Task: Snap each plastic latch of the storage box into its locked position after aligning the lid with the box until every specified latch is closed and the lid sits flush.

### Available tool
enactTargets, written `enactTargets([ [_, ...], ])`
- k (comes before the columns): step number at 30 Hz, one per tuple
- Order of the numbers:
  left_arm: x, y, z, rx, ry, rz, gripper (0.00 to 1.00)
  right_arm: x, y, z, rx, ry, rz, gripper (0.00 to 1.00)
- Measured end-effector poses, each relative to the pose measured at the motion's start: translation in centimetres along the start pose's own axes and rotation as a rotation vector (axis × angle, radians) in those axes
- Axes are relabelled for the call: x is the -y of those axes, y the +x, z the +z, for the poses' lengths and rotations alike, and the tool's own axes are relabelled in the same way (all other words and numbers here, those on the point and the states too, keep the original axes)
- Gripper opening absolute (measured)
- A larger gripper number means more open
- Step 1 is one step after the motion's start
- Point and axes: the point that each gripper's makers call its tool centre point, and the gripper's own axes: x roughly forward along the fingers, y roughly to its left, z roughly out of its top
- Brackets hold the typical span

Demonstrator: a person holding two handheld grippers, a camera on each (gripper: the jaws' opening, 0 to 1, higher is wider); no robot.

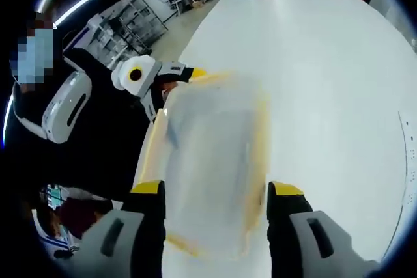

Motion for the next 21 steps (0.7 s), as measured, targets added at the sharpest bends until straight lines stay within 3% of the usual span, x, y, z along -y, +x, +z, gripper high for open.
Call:
enactTargets([
  [12, -0.01, -0.11, -0.07, -0.005, -0.003, 0.004, 0.7, 0.84, -0.66, -0.32, -0.073, 0.055, -0.075, 0.58],
  [21, 0.01, -0.11, -0.04, -0.016, -0.007, 0.026, 0.7, 0.7, -0.27, -0.24, -0.174, 0.068, -0.072, 0.57],
])
